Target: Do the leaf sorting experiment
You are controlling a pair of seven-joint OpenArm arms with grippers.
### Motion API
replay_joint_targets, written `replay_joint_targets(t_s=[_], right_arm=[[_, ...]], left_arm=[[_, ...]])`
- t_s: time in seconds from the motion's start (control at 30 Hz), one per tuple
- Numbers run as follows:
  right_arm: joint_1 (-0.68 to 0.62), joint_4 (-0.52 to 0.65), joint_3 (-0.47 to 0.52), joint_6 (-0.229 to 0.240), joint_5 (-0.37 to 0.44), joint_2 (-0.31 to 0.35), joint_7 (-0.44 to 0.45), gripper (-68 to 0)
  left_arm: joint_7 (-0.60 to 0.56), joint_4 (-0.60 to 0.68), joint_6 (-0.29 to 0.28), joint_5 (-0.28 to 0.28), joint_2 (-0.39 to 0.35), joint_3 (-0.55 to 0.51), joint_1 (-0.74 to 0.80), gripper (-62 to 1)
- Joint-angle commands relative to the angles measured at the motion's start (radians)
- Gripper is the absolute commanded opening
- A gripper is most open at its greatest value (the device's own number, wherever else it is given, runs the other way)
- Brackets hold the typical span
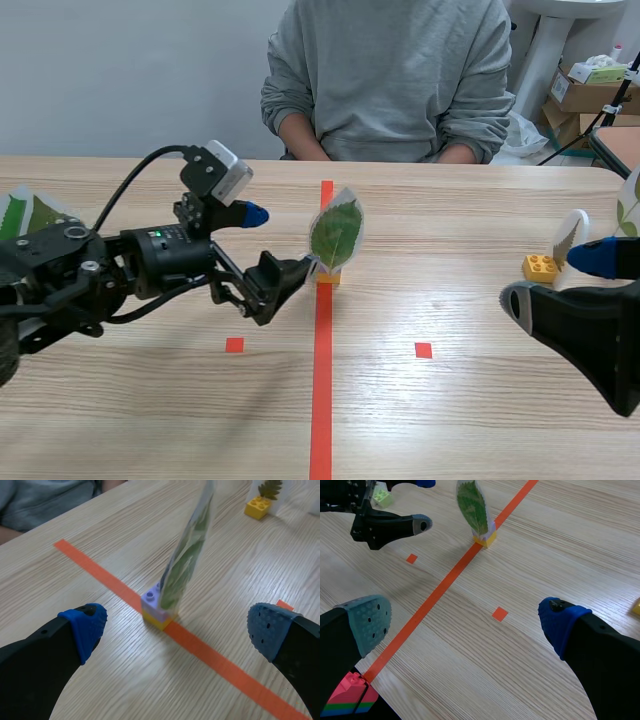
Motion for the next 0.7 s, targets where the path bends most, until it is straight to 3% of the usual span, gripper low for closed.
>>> replay_joint_targets(t_s=[0.0, 0.37, 0.67], right_arm=[[0.012, 0.002, 0.005, 0.008, 0.014, 0.005, 0.011, -6.9], [0.012, 0.002, 0.005, 0.008, 0.014, 0.005, 0.011, -6.9], [0.012, 0.002, 0.005, 0.008, 0.014, 0.005, 0.011, -6.9]], left_arm=[[-0.023, -0.006, 0.002, -0.002, 0.023, 0.006, -0.023, -0.7], [-0.085, -0.206, 0.040, 0.121, 0.166, 0.026, -0.123, -0.7], [-0.111, -0.329, 0.066, 0.169, 0.242, 0.026, -0.167, -0.7]])
